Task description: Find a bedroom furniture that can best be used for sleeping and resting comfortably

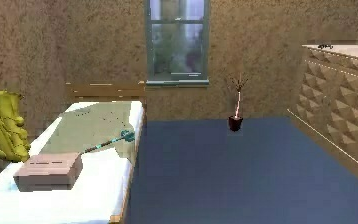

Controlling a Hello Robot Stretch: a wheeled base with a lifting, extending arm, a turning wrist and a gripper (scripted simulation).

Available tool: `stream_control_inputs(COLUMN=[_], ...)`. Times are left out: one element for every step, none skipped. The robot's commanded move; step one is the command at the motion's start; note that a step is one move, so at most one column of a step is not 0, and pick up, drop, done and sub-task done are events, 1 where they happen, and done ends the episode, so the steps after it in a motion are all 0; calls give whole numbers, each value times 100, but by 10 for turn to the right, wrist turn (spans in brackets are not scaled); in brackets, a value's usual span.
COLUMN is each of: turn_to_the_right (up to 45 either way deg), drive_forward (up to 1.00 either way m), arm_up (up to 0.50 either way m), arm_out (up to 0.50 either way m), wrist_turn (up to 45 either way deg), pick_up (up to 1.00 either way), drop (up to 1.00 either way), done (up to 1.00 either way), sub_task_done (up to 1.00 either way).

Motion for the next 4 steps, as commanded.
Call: stream_control_inputs(turn_to_the_right=[210, 0, -450, 0], drive_forward=[0, 10, 0, 0], arm_up=[0, 0, 0, 0], arm_out=[0, 0, 0, 0], wrist_turn=[0, 0, 0, 0], pick_up=[0, 0, 0, 0], drop=[0, 0, 0, 0], done=[0, 0, 0, 100], sub_task_done=[0, 0, 0, 0])
